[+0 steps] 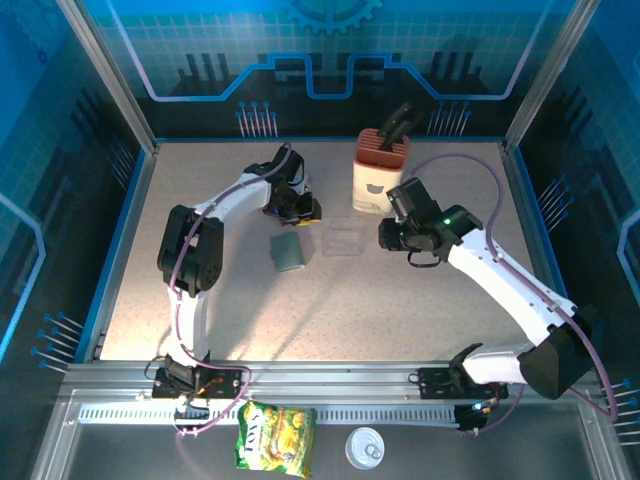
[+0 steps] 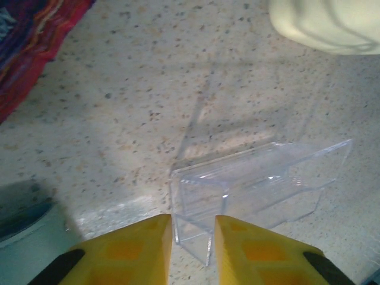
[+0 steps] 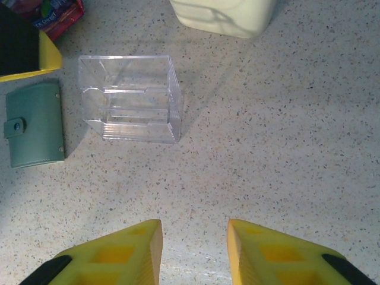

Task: Take the credit cards out of the card holder

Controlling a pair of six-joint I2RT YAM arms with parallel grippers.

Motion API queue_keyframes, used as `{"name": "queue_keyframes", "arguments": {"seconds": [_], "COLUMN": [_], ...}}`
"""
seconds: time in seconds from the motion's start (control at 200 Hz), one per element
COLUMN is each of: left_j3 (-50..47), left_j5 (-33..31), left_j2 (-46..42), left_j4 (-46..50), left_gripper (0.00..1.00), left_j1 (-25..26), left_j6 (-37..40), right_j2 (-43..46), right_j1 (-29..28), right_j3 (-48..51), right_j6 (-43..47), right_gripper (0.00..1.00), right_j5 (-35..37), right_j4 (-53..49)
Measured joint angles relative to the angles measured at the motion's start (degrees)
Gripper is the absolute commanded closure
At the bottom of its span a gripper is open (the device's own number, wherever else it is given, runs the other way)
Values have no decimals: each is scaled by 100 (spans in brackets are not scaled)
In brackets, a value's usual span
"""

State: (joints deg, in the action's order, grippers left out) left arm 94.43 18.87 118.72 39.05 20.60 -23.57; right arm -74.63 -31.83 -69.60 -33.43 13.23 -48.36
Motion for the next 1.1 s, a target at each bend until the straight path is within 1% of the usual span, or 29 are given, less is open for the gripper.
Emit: {"name": "queue_keyframes", "arguments": {"seconds": [0.13,0.25,0.335,0.41,0.545,0.7,0.87,1.101], "left_j3": [0,2,2,-9,-173,-623,-1185,-1976], "left_j5": [-13,-28,-146,-240,-437,-682,-907,-1126], "left_j2": [63,299,492,570,522,149,-289,-911], "left_j4": [101,138,238,339,400,442,570,621], "left_gripper": [77,77,78,76,61,55,35,24], "left_j1": [2,17,17,15,-7,-127,-385,-507], "left_j6": [7,42,127,177,358,474,608,654], "right_j2": [-2,-52,-76,-76,-76,-76,-28,212], "right_j1": [0,0,0,0,-4,-11,-15,-37], "right_j3": [11,11,11,11,11,22,111,208], "right_j6": [0,2,0,0,2,0,0,0], "right_gripper": [66,66,66,66,66,66,65,65], "right_j5": [0,-15,-17,-17,-17,-17,-22,-20], "right_j4": [0,0,-2,0,0,-4,-7,-11]}}
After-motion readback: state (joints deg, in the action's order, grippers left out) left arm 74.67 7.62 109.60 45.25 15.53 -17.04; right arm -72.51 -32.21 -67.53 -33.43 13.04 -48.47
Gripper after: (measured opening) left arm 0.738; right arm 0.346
